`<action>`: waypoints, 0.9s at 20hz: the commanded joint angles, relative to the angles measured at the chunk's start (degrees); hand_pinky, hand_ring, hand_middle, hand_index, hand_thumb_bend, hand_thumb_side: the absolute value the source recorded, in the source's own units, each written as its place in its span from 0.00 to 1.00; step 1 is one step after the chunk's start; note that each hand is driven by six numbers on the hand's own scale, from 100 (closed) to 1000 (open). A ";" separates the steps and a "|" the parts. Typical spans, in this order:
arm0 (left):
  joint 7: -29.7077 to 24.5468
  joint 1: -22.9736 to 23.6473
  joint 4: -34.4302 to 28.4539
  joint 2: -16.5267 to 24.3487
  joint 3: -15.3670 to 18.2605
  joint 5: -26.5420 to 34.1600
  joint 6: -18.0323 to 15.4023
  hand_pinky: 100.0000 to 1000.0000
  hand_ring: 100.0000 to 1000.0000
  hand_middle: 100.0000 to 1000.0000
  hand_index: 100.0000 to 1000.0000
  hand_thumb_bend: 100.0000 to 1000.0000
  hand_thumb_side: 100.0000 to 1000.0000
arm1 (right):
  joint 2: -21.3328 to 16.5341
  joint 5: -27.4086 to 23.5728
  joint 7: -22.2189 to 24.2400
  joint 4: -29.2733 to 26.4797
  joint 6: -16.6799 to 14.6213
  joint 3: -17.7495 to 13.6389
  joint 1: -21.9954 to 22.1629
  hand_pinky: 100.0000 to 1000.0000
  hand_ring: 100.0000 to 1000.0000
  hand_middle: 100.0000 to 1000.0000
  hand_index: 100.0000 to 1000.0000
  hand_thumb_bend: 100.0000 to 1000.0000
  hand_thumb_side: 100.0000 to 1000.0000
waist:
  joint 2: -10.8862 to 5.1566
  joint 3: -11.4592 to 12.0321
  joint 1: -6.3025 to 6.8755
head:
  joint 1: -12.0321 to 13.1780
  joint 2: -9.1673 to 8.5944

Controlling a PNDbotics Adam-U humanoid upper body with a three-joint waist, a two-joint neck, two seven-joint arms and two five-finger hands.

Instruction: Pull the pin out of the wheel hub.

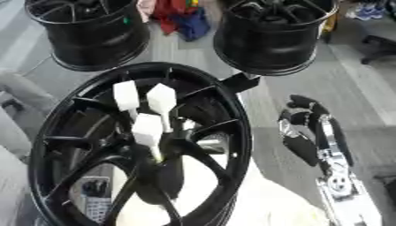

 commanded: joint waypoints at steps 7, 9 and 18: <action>17.97 4.73 -16.45 -6.38 8.38 20.26 -0.21 0.60 0.61 0.67 0.77 0.43 0.33 | -0.02 0.14 -0.20 -0.88 -0.02 -0.57 -0.83 0.64 0.55 0.66 0.79 0.00 0.18 | -0.14 0.36 -0.52 | -0.33 0.27; 22.15 6.50 -22.22 -10.35 10.10 25.29 0.05 0.57 0.59 0.65 0.75 0.41 0.28 | 0.18 0.04 -0.22 -0.96 -0.03 -0.59 -0.98 0.64 0.55 0.66 0.79 0.00 0.18 | -0.03 0.19 -0.86 | -0.37 0.27; 33.37 11.43 -35.21 -28.51 13.31 32.79 3.67 0.54 0.57 0.62 0.72 0.38 0.16 | 0.81 -0.28 -0.07 -1.15 -0.01 -0.58 -1.26 0.64 0.55 0.66 0.79 0.00 0.18 | 0.21 0.00 -1.96 | -0.38 0.27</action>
